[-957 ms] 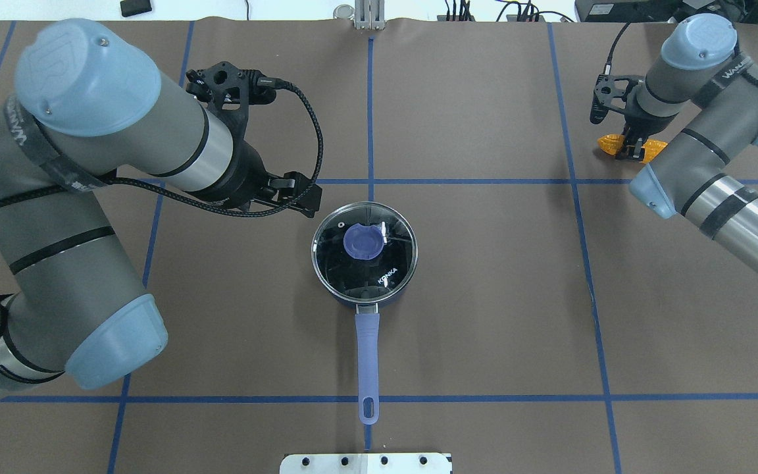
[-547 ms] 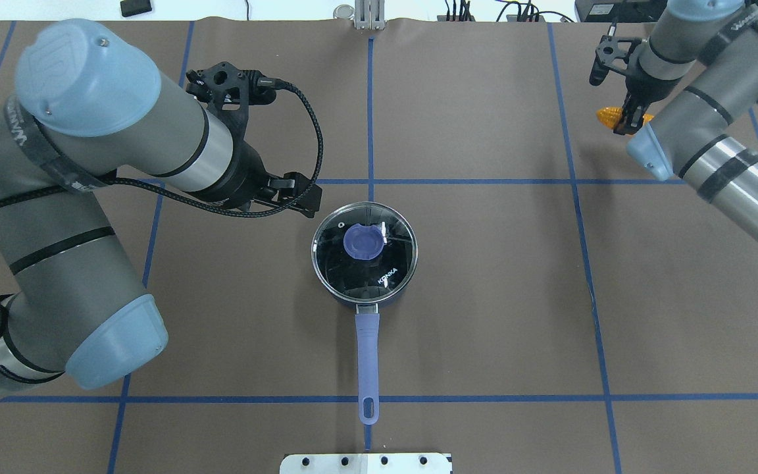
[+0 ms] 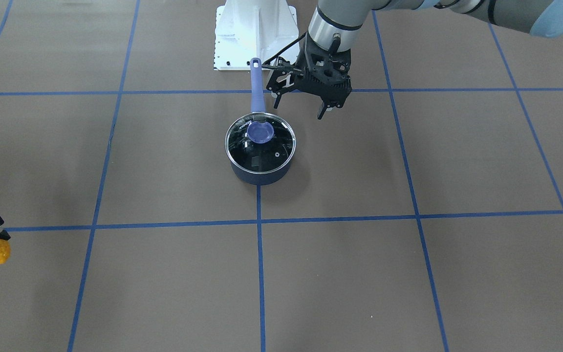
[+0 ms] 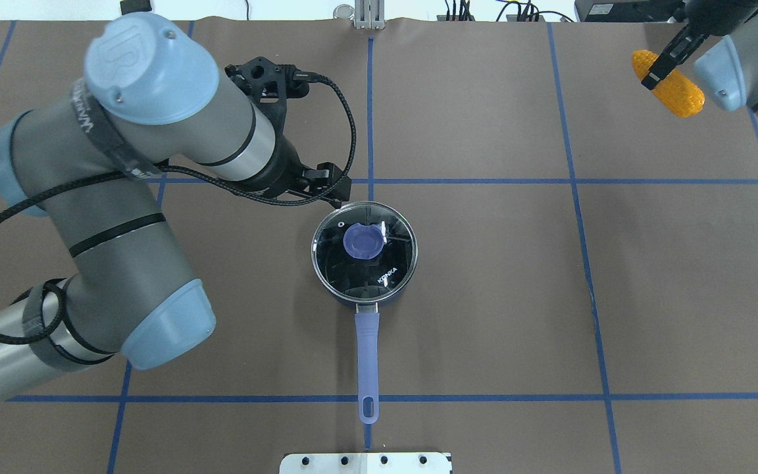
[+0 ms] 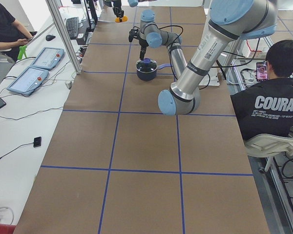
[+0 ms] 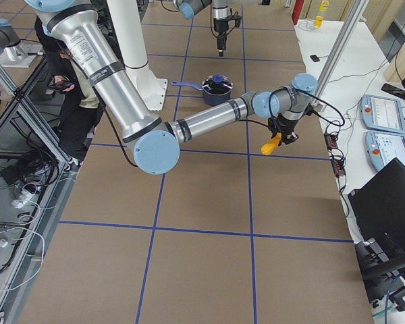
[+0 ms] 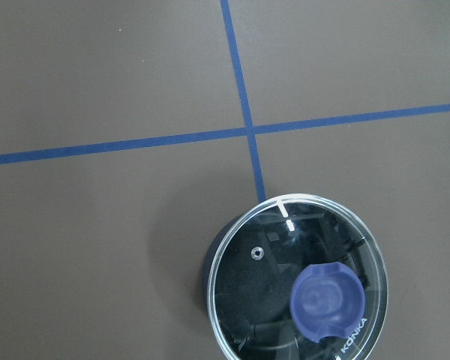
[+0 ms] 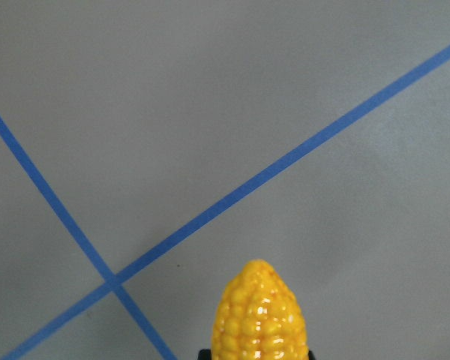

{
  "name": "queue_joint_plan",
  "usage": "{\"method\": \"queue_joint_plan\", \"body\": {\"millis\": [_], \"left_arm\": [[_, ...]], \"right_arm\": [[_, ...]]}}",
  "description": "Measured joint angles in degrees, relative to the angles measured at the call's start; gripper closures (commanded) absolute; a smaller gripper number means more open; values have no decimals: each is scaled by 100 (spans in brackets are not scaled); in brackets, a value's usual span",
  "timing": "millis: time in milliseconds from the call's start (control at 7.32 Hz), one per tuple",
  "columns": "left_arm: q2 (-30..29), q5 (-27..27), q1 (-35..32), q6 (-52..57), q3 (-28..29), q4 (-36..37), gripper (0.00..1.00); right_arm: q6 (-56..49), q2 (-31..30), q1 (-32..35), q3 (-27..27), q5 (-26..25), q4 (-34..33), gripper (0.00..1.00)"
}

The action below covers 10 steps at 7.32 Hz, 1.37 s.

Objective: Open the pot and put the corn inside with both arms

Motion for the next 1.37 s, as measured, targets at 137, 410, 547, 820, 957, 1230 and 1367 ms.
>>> {"method": "queue_joint_plan", "body": {"millis": [137, 410, 547, 820, 957, 1230, 1367], "left_arm": [[-201, 109, 82, -24, 280, -7, 2], [-584, 208, 181, 3, 914, -57, 2], [-704, 258, 242, 24, 1168, -97, 2], [-745, 401, 411, 31, 1371, -208, 2], [-739, 433, 487, 27, 1395, -231, 2], [-712, 457, 625, 25, 1405, -222, 2], [-685, 474, 714, 26, 1411, -216, 2]], "right_arm": [[477, -303, 131, 314, 67, -11, 70], [1129, -835, 299, 831, 66, -11, 71], [1308, -915, 342, 931, 60, -13, 71], [1567, -926, 363, 967, 50, -5, 71], [1601, -917, 361, 950, 52, 0, 71], [1616, -903, 357, 933, 56, 3, 70], [1620, -890, 355, 920, 60, 3, 70]]}}
